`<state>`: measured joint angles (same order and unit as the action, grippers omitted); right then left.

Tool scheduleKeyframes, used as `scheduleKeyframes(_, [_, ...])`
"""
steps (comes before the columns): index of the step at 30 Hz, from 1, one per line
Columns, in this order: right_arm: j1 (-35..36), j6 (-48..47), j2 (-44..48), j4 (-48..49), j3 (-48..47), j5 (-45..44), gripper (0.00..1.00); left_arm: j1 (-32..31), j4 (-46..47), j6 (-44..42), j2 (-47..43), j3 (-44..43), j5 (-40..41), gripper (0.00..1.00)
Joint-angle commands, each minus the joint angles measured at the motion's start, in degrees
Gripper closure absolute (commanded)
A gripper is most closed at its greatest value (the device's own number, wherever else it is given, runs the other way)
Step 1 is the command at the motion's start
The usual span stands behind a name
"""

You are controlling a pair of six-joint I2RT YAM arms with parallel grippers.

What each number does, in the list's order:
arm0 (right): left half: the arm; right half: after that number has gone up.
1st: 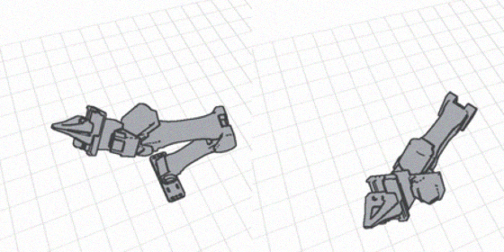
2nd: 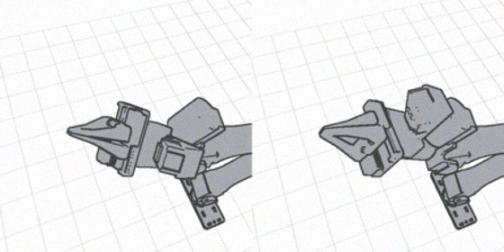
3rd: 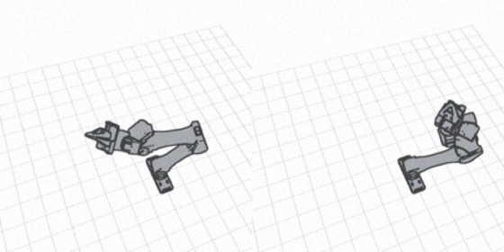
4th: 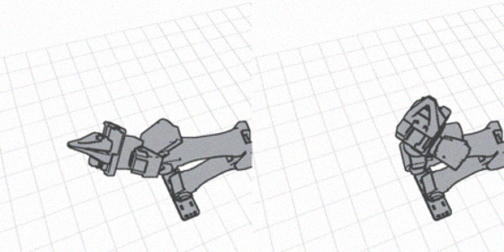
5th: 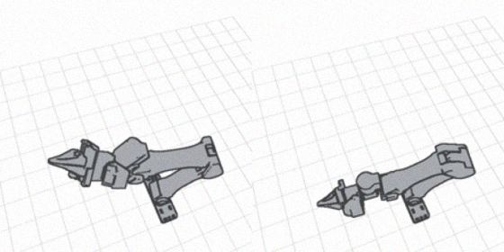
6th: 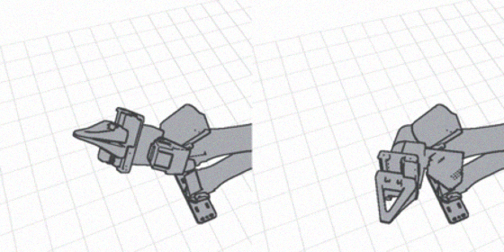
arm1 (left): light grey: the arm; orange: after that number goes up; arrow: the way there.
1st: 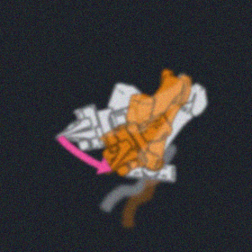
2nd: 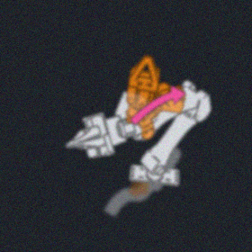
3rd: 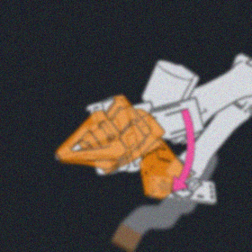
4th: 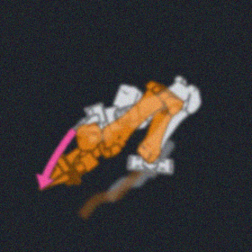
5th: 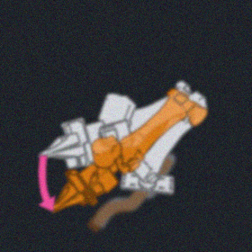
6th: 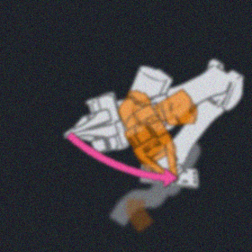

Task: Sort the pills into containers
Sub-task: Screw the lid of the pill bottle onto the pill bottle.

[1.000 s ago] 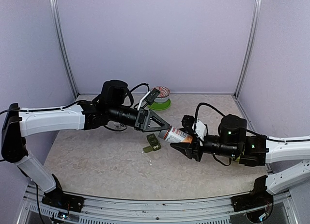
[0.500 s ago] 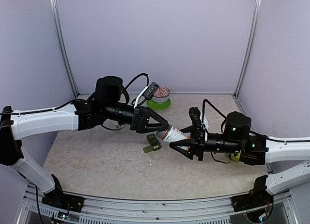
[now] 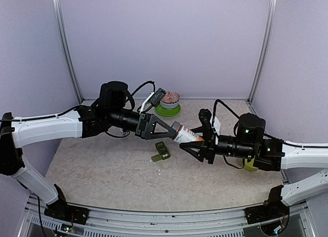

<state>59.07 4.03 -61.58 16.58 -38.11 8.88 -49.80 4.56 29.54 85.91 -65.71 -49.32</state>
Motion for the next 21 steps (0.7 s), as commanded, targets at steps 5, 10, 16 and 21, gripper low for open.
scheduleKeyframes(5, [0.4,-1.9,-2.1,-1.0,-2.4,-1.8,0.58,0.4,-0.1,-0.3,1.7,-1.6,-1.1,0.31])
scheduleKeyframes(10, [0.5,-1.0,-2.3,-0.5,-2.2,-2.1,0.58,0.3,-0.7,-1.6,1.7,-1.3,-0.9,0.56])
scheduleKeyframes(16, [0.4,5.6,-1.8,4.5,-0.1,2.5,0.57,0.0,-0.3,-5.1,0.2,-0.8,-1.6,0.63])
scheduleKeyframes(21, [-0.3,17.8,-3.1,13.2,2.2,10.7,0.56,-0.3,-1.0,-9.6,-1.3,-0.7,-1.7,0.63])
